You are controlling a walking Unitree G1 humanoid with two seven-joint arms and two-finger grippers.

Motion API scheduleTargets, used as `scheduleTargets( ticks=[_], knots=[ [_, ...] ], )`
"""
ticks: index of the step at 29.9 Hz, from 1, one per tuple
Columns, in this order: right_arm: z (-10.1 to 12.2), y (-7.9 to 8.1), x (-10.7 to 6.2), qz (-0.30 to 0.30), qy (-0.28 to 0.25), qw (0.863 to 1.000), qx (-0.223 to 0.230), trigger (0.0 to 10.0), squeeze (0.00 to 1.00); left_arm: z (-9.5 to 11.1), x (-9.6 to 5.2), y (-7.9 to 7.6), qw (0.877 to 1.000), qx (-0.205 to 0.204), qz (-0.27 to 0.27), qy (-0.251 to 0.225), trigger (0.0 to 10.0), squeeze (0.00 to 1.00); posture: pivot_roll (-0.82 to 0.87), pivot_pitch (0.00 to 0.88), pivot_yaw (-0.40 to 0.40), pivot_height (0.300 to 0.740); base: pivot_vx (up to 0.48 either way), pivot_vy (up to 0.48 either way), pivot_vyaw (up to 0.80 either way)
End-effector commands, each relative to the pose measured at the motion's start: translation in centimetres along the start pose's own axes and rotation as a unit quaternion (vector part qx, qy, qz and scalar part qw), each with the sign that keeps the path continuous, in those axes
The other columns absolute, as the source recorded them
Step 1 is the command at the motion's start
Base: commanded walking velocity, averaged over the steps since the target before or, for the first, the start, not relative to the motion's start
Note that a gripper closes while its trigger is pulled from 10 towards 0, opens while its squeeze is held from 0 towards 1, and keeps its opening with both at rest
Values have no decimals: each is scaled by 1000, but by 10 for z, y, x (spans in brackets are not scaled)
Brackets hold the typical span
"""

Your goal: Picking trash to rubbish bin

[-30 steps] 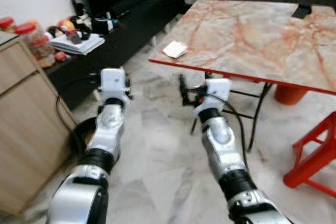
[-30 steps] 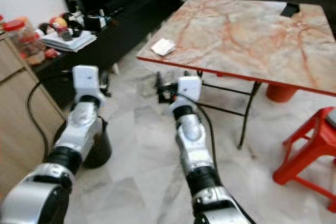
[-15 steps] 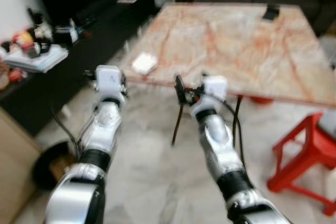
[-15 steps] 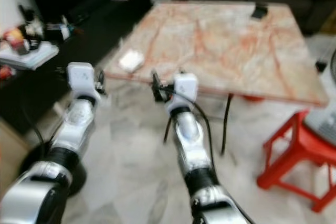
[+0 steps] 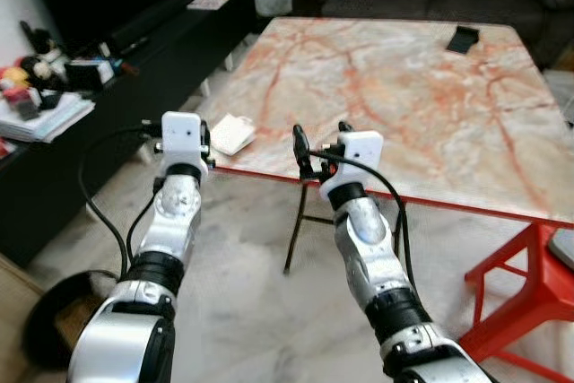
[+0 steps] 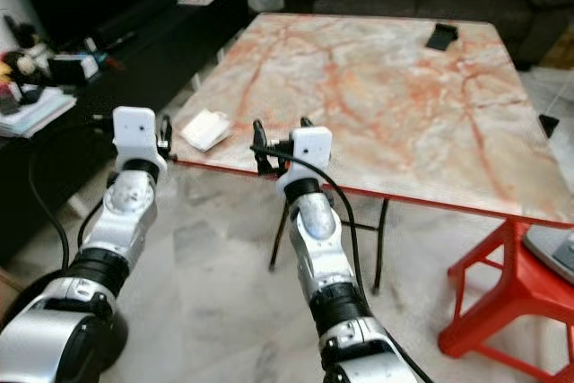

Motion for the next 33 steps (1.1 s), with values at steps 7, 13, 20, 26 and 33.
scheduleTargets(
  ticks=[7,13,20,26,33],
  knots=[
    [7,13,5,16,-9,1000,7,10000,0,9,4,9,1000,14,8,-13,10000,0,-66,4,23,740,465,0,0],
    [8,14,6,19,-11,1000,8,10000,0,9,4,8,1000,19,5,-14,10000,0,-65,6,22,740,465,0,0],
    [8,14,6,17,-11,1000,9,10000,0,5,2,7,1000,29,-1,-9,10000,0,-68,7,25,740,464,0,0],
    [7,14,5,16,-10,1000,8,10000,0,4,1,3,999,41,-11,-8,10000,0,-70,2,29,740,465,0,0],
    [7,14,5,17,-10,1000,8,10000,0,-2,-2,-3,997,66,-30,-5,10000,0,-75,0,36,740,319,0,0]
  ],
)
Point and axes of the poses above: a point about 5 cm out from each wrist's last joint towards the gripper, its own x axis pointing out of the wrist towards the gripper, its own z axis along the axis of the wrist's last joint, y = z × x, the point moved 4 cm from there along x, pointing out of the wrist towards the gripper, and after that the axes turned 5 degrees about -x, right-handed, at the moved point
